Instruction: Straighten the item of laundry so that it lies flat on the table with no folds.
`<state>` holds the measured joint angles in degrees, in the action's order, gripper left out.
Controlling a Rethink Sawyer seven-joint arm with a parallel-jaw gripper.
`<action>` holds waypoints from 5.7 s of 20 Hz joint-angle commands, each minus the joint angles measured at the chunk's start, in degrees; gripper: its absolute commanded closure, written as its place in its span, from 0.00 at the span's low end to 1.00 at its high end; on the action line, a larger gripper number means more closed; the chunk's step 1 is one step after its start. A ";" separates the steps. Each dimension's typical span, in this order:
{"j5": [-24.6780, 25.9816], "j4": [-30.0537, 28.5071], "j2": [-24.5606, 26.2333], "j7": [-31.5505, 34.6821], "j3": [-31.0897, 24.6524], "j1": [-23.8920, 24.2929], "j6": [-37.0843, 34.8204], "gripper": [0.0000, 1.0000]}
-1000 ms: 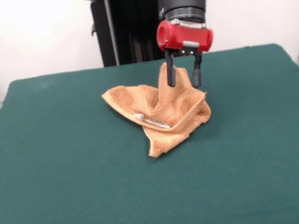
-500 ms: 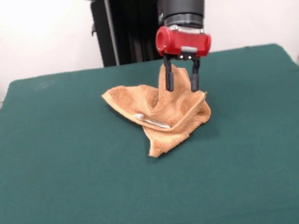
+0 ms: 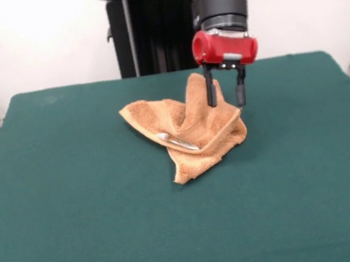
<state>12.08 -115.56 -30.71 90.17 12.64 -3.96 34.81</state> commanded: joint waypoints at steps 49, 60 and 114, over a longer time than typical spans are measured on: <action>-4.87 2.52 3.97 5.78 1.96 -8.98 -12.05 0.00; -1.62 1.51 2.82 11.09 0.53 -5.81 -0.81 0.00; 0.75 1.49 2.54 10.93 -5.39 -2.27 -2.22 0.00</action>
<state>12.29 -115.54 -28.30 90.17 13.72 -5.72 34.32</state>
